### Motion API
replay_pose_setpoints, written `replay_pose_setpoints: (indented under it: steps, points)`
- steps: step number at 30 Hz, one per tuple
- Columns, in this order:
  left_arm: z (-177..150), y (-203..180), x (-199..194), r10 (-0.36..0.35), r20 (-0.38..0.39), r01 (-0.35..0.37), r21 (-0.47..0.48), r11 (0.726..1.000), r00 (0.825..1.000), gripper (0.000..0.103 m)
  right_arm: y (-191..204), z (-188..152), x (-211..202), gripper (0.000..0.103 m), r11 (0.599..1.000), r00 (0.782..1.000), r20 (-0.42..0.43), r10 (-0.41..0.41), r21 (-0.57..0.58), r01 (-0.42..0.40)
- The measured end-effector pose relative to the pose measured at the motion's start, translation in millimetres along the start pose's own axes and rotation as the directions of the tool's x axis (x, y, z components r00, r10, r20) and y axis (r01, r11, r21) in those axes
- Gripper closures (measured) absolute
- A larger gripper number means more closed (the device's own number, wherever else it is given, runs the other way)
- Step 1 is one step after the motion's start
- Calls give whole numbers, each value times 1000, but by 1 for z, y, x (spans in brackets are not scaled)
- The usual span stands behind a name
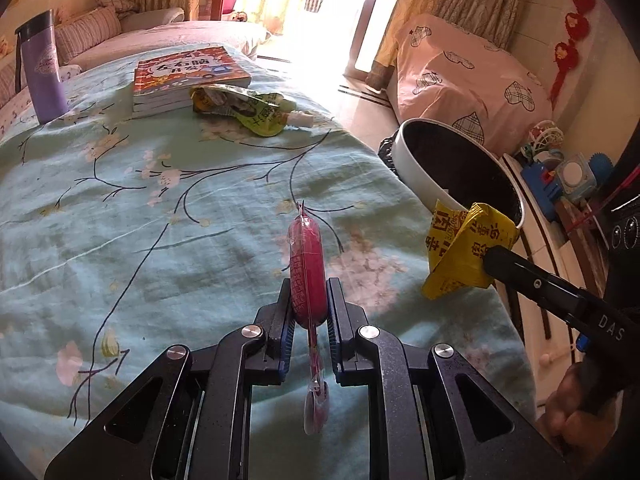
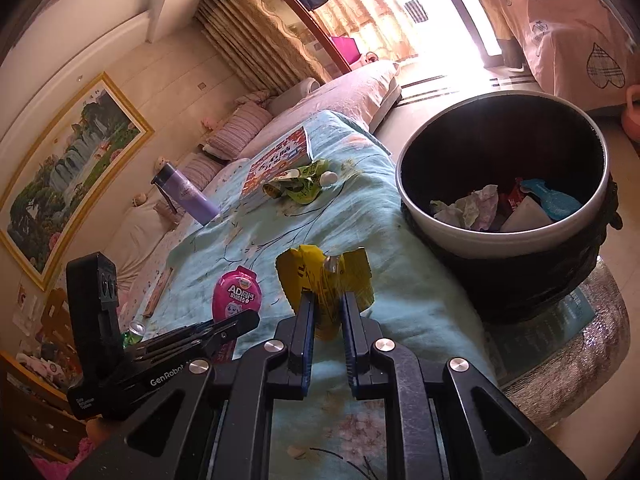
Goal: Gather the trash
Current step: 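Carry the pink pack and yellow bag in both tools over the bin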
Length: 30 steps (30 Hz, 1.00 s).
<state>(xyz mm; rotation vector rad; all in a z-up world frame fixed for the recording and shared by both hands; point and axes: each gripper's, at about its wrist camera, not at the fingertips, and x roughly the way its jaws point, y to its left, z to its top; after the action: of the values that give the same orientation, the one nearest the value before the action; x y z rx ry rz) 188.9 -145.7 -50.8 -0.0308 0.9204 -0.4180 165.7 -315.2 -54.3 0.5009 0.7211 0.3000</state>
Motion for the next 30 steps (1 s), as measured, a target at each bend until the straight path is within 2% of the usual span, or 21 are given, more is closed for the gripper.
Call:
replay_pose_setpoints:
  steps: [19, 30]
  points:
    - [22, -77, 2, -63, 11, 62, 119, 991, 998, 90, -38, 14, -50, 90, 997, 992, 104, -77, 28, 74]
    - [47, -115, 13, -94, 15, 90, 177, 980, 995, 90, -66, 38, -64, 90, 989, 979, 143, -148, 47, 142]
